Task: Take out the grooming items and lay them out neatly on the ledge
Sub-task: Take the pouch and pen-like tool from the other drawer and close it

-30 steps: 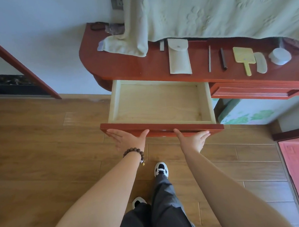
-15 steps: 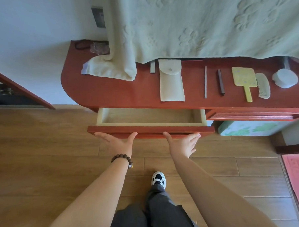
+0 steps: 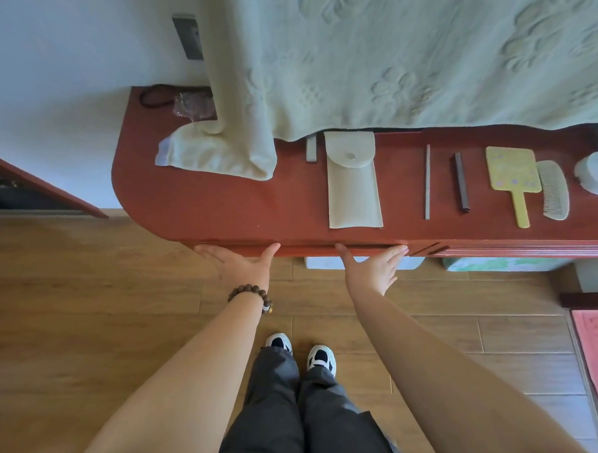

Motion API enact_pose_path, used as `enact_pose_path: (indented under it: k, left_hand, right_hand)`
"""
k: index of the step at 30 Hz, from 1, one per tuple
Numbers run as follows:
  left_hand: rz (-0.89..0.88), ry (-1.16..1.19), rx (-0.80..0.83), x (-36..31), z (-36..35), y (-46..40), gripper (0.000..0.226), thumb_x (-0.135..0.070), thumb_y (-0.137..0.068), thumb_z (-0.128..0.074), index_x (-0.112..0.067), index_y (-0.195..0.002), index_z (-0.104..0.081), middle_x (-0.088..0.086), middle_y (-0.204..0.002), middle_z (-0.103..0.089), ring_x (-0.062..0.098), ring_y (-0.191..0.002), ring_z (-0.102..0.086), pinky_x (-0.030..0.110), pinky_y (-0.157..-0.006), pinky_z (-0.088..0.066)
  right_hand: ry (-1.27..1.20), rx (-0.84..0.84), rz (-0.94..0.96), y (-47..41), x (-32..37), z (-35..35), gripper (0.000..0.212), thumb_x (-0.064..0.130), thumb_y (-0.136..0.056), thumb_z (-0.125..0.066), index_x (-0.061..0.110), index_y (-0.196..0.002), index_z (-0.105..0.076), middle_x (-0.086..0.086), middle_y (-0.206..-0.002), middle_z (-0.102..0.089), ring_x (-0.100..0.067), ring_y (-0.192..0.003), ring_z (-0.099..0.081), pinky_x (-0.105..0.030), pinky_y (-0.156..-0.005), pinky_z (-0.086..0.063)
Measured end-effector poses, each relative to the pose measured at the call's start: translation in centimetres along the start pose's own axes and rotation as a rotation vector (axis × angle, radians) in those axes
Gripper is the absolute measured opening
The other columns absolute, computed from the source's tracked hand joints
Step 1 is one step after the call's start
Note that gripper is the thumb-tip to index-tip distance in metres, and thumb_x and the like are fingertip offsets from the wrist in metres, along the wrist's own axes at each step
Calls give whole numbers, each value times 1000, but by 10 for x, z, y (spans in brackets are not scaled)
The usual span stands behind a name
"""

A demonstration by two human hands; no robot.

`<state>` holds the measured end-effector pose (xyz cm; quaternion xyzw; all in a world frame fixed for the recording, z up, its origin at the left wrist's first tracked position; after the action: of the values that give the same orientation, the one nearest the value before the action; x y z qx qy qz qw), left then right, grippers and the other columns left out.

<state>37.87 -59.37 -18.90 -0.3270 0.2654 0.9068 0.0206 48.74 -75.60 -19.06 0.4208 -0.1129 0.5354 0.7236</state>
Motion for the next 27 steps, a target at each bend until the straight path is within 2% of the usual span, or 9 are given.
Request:
enact_pose_path:
  k: [5, 8, 11, 13, 16, 18, 22, 25, 27]
  left_hand:
    - [18, -23, 6, -1, -3, -7, 156, -97, -31, -45, -15, -141, 30, 18, -157, -11, 39, -119, -54, 50, -89, -52]
    - [7, -44, 35, 0, -2, -5, 151, -90, -40, -52, -13, -143, 27, 15, -159, 0, 39, -129, -45, 51, -95, -49]
    - [-2, -73, 31, 1, 2, -5, 149, -93, -41, -52, -18, -141, 31, 16, -159, -4, 42, -120, -52, 52, -86, -54]
    - [-18, -99, 28, 0, 8, -2, 144, -86, -51, -57, -14, -143, 27, 17, -158, -4, 41, -122, -50, 51, -88, -53]
    - [-39, -256, 62, 2, 15, 6, 114, -64, -75, -62, -1, -148, -1, 19, -157, -6, 39, -128, -44, 49, -96, -47]
    - [-67, -282, 125, 5, 17, 17, 90, -49, -83, -62, 1, -145, -20, 21, -153, -22, 37, -128, -44, 47, -98, -46]
    - [-234, -201, 285, 4, 15, 44, 59, -33, -89, -60, -4, -137, -41, 16, -138, -47, 29, -124, -49, 39, -100, -44]
    - [-420, -173, 340, -14, 9, 67, 43, -28, -91, -57, -8, -129, -49, 8, -128, -55, 22, -117, -53, 33, -96, -45]
    - [-537, -152, 344, -35, 6, 79, 37, -26, -92, -57, -12, -125, -52, 2, -122, -55, 18, -113, -54, 28, -91, -45]
  right_hand:
    - [4, -5, -15, -4, 7, -6, 125, 55, -75, -69, 3, -146, 19, -8, -159, 14, -20, -147, 7, -42, -120, -1]
    - [9, -13, -13, -3, 7, -7, 125, 55, -75, -69, 3, -146, 19, -8, -159, 13, -20, -147, 7, -43, -120, -1]
    - [16, -20, 2, -1, 6, -3, 122, 54, -76, -69, 3, -147, 16, -8, -160, 10, -20, -148, 5, -42, -120, -2]
    - [13, -14, 20, 0, 5, 2, 119, 54, -77, -68, 4, -148, 13, -7, -160, 8, -21, -148, 3, -41, -120, -5]
    - [33, 17, 45, 4, 2, 13, 112, 53, -79, -66, 7, -150, 8, -6, -161, 2, -21, -148, -4, -41, -119, -14]
    - [36, 43, 53, 9, 2, 23, 104, 51, -82, -64, 10, -151, 3, -4, -161, -3, -20, -147, -8, -39, -118, -18]
    - [39, 79, 31, 23, 3, 45, 81, 45, -89, -58, 11, -150, -18, -5, -156, -26, -22, -143, -25, -37, -111, -27]
    - [45, 93, 28, 33, 2, 59, 54, 36, -92, -56, 11, -138, -45, -4, -139, -50, -22, -127, -47, -30, -95, -39]
    - [42, 105, 59, 39, 4, 67, 41, 32, -92, -56, 11, -127, -56, -3, -125, -61, -18, -110, -56, -24, -82, -39]
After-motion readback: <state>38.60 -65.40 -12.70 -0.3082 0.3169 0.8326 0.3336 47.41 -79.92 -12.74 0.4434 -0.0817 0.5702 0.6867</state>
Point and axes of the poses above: each hand's wrist, its own y-axis away from the middle knuckle, its own z-axis out of the back of the hand, x = y × z, the point moved 1 cm from there along -y, towards the middle knuckle
